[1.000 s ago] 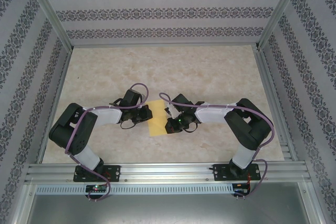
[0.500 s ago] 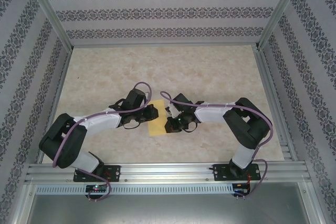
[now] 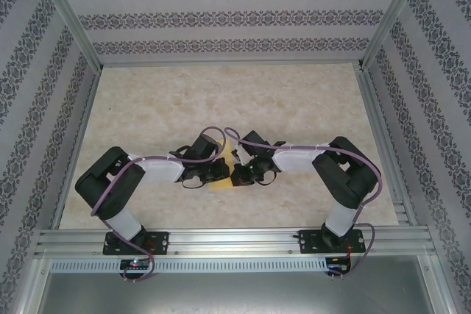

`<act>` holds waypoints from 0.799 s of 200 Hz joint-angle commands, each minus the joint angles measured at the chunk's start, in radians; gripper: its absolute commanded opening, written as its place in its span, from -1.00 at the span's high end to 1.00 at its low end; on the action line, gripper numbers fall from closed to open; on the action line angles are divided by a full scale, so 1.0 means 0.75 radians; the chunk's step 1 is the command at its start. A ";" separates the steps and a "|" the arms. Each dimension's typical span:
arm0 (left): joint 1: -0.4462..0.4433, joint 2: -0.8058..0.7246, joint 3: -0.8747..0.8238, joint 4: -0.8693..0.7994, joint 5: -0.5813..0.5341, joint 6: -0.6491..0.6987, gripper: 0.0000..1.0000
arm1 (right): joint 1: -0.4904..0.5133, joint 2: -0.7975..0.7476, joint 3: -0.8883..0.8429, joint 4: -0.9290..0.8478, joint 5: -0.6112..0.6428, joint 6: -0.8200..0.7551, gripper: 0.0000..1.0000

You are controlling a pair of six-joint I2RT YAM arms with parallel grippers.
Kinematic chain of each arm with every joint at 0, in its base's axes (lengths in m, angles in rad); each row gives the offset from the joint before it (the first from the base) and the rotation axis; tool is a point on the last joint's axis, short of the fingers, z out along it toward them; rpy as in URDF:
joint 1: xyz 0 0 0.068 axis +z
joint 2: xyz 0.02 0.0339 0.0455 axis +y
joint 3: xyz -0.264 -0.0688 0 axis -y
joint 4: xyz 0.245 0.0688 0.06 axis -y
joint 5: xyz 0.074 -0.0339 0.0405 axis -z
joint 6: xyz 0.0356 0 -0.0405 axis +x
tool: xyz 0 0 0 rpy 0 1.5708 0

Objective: Fold a paper plane with a square sheet of paper (pick it up from the middle)
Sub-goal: Fold the triangle a second time at the center of the table.

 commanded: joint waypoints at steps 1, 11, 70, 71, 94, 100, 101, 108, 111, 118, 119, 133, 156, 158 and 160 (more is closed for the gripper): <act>-0.014 0.008 0.013 -0.076 -0.061 -0.008 0.83 | -0.003 0.080 -0.030 -0.076 0.119 0.005 0.91; -0.005 -0.001 0.013 -0.108 -0.093 0.007 0.82 | -0.002 0.085 -0.030 -0.082 0.121 0.001 0.91; 0.121 -0.044 -0.015 -0.182 -0.146 0.110 0.82 | -0.007 0.092 -0.036 -0.111 0.137 -0.022 0.91; 0.123 -0.044 -0.016 -0.181 -0.145 0.111 0.82 | -0.008 0.092 -0.036 -0.111 0.137 -0.022 0.91; 0.197 -0.058 -0.032 -0.188 -0.138 0.152 0.81 | -0.010 0.101 -0.040 -0.110 0.138 -0.023 0.91; 0.214 -0.063 -0.038 -0.187 -0.139 0.162 0.81 | -0.009 0.100 -0.041 -0.109 0.139 -0.022 0.90; 0.216 -0.063 -0.039 -0.187 -0.138 0.164 0.81 | -0.010 0.100 -0.041 -0.110 0.138 -0.022 0.90; 0.237 -0.065 -0.043 -0.190 -0.132 0.175 0.82 | -0.010 0.102 -0.038 -0.109 0.139 -0.022 0.90; 0.246 -0.067 -0.045 -0.187 -0.130 0.180 0.81 | -0.010 0.102 -0.038 -0.109 0.138 -0.020 0.90; 0.267 -0.070 -0.052 -0.187 -0.127 0.192 0.81 | -0.011 0.101 -0.038 -0.109 0.137 -0.020 0.90; 0.268 -0.069 -0.054 -0.188 -0.127 0.192 0.82 | -0.011 0.102 -0.037 -0.109 0.138 -0.021 0.90; 0.308 -0.075 -0.071 -0.185 -0.121 0.210 0.81 | -0.010 0.102 -0.031 -0.110 0.135 -0.018 0.90; 0.347 -0.091 -0.093 -0.177 -0.098 0.237 0.81 | -0.010 0.096 -0.013 -0.097 0.120 -0.017 0.89; 0.347 -0.092 -0.093 -0.180 -0.095 0.237 0.80 | -0.011 0.095 -0.010 -0.096 0.118 -0.016 0.89; 0.349 -0.095 -0.091 -0.181 -0.092 0.240 0.80 | -0.011 0.093 -0.008 -0.094 0.117 -0.017 0.88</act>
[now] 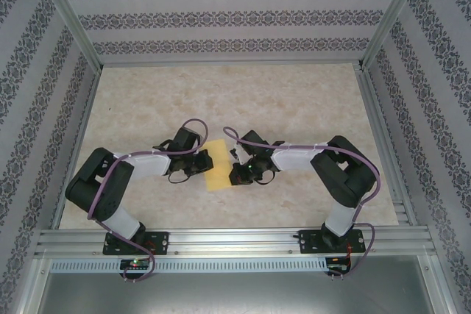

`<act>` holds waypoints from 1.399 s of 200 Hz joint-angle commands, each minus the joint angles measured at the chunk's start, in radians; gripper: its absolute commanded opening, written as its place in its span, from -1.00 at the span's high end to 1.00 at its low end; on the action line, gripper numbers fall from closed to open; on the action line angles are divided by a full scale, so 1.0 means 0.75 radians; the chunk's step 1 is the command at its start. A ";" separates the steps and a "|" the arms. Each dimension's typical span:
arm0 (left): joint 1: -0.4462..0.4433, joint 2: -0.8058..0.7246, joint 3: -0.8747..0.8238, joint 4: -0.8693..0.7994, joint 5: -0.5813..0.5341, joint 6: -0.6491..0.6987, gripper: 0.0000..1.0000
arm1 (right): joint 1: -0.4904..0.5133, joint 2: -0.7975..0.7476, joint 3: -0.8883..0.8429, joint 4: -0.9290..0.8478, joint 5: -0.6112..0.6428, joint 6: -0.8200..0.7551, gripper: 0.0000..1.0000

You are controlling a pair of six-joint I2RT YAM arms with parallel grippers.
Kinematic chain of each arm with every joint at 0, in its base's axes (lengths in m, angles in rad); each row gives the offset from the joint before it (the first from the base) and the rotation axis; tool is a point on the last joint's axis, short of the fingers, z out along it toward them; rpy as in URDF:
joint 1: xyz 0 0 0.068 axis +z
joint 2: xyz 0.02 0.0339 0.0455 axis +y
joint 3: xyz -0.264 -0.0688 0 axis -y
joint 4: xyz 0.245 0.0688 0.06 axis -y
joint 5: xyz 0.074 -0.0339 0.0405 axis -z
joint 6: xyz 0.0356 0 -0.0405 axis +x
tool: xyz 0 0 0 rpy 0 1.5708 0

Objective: Fold a paper plane with a square sheet of paper (pick it up from the middle)
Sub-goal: Fold the triangle a second time at the center of the table.

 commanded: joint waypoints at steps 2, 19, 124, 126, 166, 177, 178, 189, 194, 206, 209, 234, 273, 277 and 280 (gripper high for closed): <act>0.068 -0.020 -0.042 -0.085 -0.098 0.077 0.80 | -0.011 0.069 -0.023 -0.109 0.116 -0.017 0.87; 0.071 -0.046 -0.022 -0.115 -0.092 0.087 0.78 | -0.007 0.052 0.023 -0.103 0.102 -0.022 0.83; 0.072 -0.367 -0.019 -0.247 -0.101 0.005 0.18 | -0.021 -0.014 0.291 -0.068 0.199 -0.076 0.21; 0.071 -0.371 -0.026 -0.242 -0.102 0.001 0.17 | -0.021 -0.006 0.295 -0.068 0.197 -0.080 0.21; 0.070 -0.417 -0.088 -0.184 -0.059 -0.060 0.08 | -0.037 0.102 0.367 -0.085 0.202 -0.108 0.20; 0.070 -0.417 -0.103 -0.162 -0.042 -0.075 0.07 | -0.041 0.123 0.379 -0.089 0.196 -0.116 0.19; 0.071 -0.417 -0.104 -0.160 -0.041 -0.075 0.07 | -0.041 0.126 0.380 -0.089 0.195 -0.116 0.19; 0.070 -0.416 -0.118 -0.138 -0.029 -0.090 0.05 | -0.045 0.149 0.394 -0.096 0.189 -0.124 0.18; 0.071 -0.413 -0.122 -0.132 -0.025 -0.093 0.05 | -0.045 0.157 0.399 -0.096 0.181 -0.127 0.19; 0.070 -0.410 -0.130 -0.123 -0.023 -0.099 0.05 | -0.046 0.175 0.408 -0.097 0.161 -0.134 0.19; 0.070 -0.409 -0.130 -0.122 -0.023 -0.099 0.04 | -0.047 0.179 0.408 -0.096 0.158 -0.135 0.19; 0.069 -0.404 -0.134 -0.119 -0.019 -0.101 0.04 | -0.048 0.198 0.407 -0.092 0.119 -0.143 0.19; 0.068 -0.390 -0.137 -0.100 -0.002 -0.108 0.03 | -0.049 0.200 0.383 -0.068 0.069 -0.150 0.37; 0.068 -0.388 -0.139 -0.095 0.003 -0.110 0.03 | -0.051 0.198 0.382 -0.067 0.076 -0.149 0.41; 0.067 -0.388 -0.142 -0.091 0.007 -0.113 0.03 | -0.050 0.198 0.380 -0.068 0.078 -0.148 0.45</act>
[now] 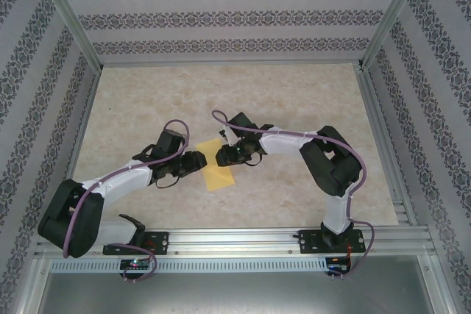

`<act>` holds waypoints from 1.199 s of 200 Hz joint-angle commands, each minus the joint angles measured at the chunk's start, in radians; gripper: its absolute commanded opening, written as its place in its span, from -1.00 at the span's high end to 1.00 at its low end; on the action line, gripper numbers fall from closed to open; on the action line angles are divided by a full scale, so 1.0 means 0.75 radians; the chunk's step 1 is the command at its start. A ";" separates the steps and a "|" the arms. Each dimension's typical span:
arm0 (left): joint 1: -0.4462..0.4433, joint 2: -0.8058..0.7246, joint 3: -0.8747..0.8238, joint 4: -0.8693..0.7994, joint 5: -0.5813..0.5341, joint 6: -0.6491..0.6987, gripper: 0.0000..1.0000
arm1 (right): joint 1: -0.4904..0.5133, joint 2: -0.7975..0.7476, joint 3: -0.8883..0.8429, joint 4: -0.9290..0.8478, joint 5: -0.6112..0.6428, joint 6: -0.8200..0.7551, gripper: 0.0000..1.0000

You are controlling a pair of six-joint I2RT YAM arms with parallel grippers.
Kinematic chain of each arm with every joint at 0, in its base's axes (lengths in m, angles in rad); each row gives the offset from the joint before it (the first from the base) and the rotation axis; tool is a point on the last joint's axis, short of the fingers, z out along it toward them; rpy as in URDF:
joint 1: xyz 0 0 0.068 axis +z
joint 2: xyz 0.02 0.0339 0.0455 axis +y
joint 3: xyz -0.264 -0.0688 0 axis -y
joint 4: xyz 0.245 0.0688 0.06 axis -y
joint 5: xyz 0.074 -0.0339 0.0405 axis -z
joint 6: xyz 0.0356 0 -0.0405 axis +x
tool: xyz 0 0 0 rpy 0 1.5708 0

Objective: Fold a paper plane with a square sheet of paper (pick it up from the middle)
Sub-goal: Turn over the paper at the center of the table.

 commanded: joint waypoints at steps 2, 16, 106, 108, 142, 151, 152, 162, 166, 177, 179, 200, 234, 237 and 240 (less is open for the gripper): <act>0.011 0.010 -0.021 0.079 0.040 -0.026 0.03 | -0.015 0.014 0.007 0.020 -0.032 -0.025 0.47; 0.007 0.018 -0.029 0.107 0.060 -0.038 0.03 | -0.024 0.005 -0.006 0.031 -0.015 -0.011 0.61; -0.061 0.138 -0.044 0.345 0.174 -0.100 -0.03 | -0.071 -0.045 -0.081 0.140 0.008 0.062 0.83; -0.065 0.139 -0.042 0.347 0.174 -0.100 -0.03 | -0.071 -0.045 -0.080 0.142 0.007 0.062 0.82; -0.091 0.210 -0.004 0.378 0.176 -0.102 -0.04 | -0.074 -0.045 -0.083 0.142 -0.001 0.065 0.81; -0.096 0.231 0.006 0.392 0.178 -0.105 -0.03 | -0.075 -0.045 -0.085 0.143 -0.003 0.066 0.82; -0.096 0.233 0.006 0.394 0.177 -0.105 -0.03 | -0.075 -0.046 -0.084 0.143 -0.003 0.066 0.81; -0.102 0.257 0.016 0.409 0.176 -0.115 -0.02 | -0.073 -0.047 -0.087 0.143 -0.005 0.065 0.81; -0.103 0.269 0.020 0.415 0.175 -0.118 -0.01 | -0.075 -0.047 -0.087 0.144 -0.004 0.066 0.81; -0.108 0.295 0.026 0.433 0.172 -0.131 0.01 | -0.075 -0.049 -0.088 0.142 -0.006 0.066 0.80; -0.108 0.300 0.027 0.436 0.169 -0.132 0.02 | -0.075 -0.050 -0.089 0.143 -0.007 0.065 0.80; -0.114 0.334 0.029 0.484 0.167 -0.159 0.11 | -0.075 -0.058 -0.093 0.143 -0.012 0.064 0.75; -0.120 0.346 0.035 0.494 0.128 -0.178 0.36 | -0.079 -0.114 -0.111 0.142 0.011 0.073 0.52; -0.120 0.347 0.035 0.491 0.123 -0.178 0.40 | -0.079 -0.122 -0.113 0.144 0.017 0.074 0.49; -0.120 0.346 0.036 0.488 0.118 -0.178 0.43 | -0.081 -0.128 -0.116 0.144 0.021 0.077 0.47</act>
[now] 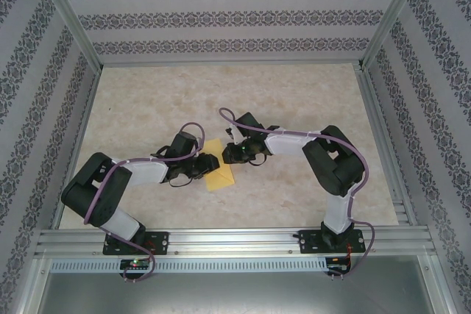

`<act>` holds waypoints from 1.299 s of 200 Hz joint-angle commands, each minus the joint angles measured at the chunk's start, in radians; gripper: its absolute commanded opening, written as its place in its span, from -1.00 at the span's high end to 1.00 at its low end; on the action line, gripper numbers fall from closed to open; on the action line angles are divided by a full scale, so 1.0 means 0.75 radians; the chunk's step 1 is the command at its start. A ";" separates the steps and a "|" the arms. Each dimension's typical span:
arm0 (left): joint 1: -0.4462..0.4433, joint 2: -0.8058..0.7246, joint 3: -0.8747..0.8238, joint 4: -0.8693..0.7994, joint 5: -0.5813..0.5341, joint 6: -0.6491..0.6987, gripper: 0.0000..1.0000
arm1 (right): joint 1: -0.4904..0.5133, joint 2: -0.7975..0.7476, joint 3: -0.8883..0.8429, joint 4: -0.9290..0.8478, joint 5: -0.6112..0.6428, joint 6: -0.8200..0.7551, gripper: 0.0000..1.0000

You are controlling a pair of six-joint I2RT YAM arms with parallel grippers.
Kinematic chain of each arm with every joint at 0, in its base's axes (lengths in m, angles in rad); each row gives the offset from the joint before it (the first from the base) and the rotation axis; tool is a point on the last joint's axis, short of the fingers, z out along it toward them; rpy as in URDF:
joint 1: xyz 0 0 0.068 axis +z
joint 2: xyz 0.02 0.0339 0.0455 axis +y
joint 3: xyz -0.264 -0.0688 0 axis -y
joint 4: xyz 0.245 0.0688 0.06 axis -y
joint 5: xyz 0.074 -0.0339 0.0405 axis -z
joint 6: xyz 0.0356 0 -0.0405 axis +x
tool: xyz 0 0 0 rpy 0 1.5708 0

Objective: Fold a paper plane with a square sheet of paper (pick it up from the middle)
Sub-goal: Turn over the paper at the center of the table.

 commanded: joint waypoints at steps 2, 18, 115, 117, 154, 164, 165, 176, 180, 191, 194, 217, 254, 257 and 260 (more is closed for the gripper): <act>-0.017 0.007 0.039 0.071 -0.043 -0.024 0.46 | -0.022 -0.099 -0.026 0.037 0.025 0.014 0.46; -0.018 0.008 0.041 0.062 -0.058 -0.024 0.62 | -0.033 -0.152 -0.049 0.038 0.059 0.029 0.29; -0.039 -0.241 0.525 -0.999 -0.476 0.420 0.83 | -0.169 -0.668 -0.290 0.031 0.417 0.134 -0.57; -0.042 -0.243 0.545 -1.032 -0.491 0.432 0.83 | -0.175 -0.673 -0.296 0.031 0.417 0.137 -0.58; -0.086 -0.181 0.834 -1.371 -0.796 0.585 0.83 | -0.253 -0.807 -0.373 0.019 0.465 0.148 -0.95; -0.110 -0.134 0.901 -1.432 -0.890 0.602 0.83 | -0.264 -0.833 -0.387 0.007 0.489 0.133 -0.96; -0.112 -0.130 0.906 -1.438 -0.898 0.603 0.83 | -0.265 -0.836 -0.388 0.006 0.491 0.132 -0.96; -0.147 -0.059 0.981 -1.496 -1.003 0.611 0.83 | -0.274 -0.870 -0.404 -0.010 0.530 0.122 -0.96; -0.164 -0.029 1.008 -1.522 -1.053 0.610 0.83 | -0.279 -0.882 -0.412 -0.016 0.545 0.123 -0.96; -0.212 0.072 1.090 -1.606 -1.190 0.597 0.83 | -0.297 -0.912 -0.430 -0.023 0.566 0.116 -0.96; -0.226 0.100 1.113 -1.629 -1.224 0.591 0.83 | -0.303 -0.918 -0.434 -0.025 0.568 0.116 -0.96; -0.318 0.377 1.300 -1.842 -1.503 0.504 0.83 | -0.364 -0.950 -0.456 -0.067 0.579 0.117 -0.96; -0.417 0.788 1.585 -2.037 -1.658 0.427 0.84 | -0.525 -1.009 -0.511 -0.115 0.538 0.167 -0.96; -0.422 0.814 1.603 -2.042 -1.660 0.426 0.84 | -0.540 -1.014 -0.516 -0.119 0.535 0.171 -0.96; -0.429 0.835 1.619 -2.045 -1.658 0.425 0.84 | -0.554 -1.020 -0.519 -0.123 0.531 0.175 -0.96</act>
